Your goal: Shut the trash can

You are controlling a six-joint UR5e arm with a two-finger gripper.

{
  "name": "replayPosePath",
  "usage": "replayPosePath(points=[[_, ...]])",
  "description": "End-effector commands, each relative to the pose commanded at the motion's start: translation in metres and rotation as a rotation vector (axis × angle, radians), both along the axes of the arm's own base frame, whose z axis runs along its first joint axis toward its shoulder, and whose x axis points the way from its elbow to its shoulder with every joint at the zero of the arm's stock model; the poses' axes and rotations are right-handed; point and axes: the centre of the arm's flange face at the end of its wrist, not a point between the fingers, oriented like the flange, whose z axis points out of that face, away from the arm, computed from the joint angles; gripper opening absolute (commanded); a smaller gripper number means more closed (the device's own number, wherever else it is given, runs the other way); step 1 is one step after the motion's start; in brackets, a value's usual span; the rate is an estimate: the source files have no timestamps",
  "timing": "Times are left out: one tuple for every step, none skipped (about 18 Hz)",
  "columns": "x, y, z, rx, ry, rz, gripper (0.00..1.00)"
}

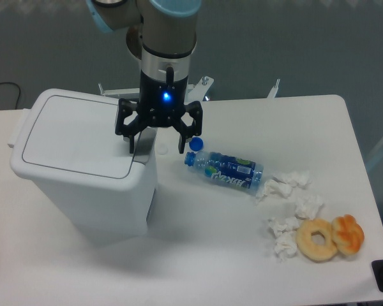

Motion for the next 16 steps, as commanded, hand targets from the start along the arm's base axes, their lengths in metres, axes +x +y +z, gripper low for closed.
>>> replayPosePath(points=[[0.000,0.000,0.000,0.000,0.000,0.000,1.00],[0.000,0.000,0.001,0.001,-0.002,0.001,1.00],[0.001,-0.001,0.004,0.004,-0.003,0.011,1.00],[0.002,-0.002,0.007,0.008,-0.002,0.012,1.00],[0.003,-0.002,0.007,0.009,-0.001,0.012,1.00],[0.003,-0.002,0.008,0.009,-0.001,0.012,1.00],[0.003,-0.002,0.008,0.009,-0.001,0.012,1.00],[0.003,-0.002,0.008,0.012,-0.002,0.011,1.00],[0.002,-0.002,0.012,0.020,-0.001,0.012,1.00],[0.001,-0.002,0.015,0.028,0.000,0.012,1.00],[0.000,-0.002,0.020,0.034,0.009,0.009,1.00],[-0.003,-0.003,0.021,0.035,0.015,0.007,1.00],[-0.006,-0.005,0.022,0.037,0.021,0.011,1.00],[-0.017,-0.011,0.027,0.047,0.033,0.026,1.00],[-0.033,-0.019,0.029,0.057,0.053,0.043,1.00],[-0.048,-0.024,0.030,0.067,0.076,0.047,1.00]])
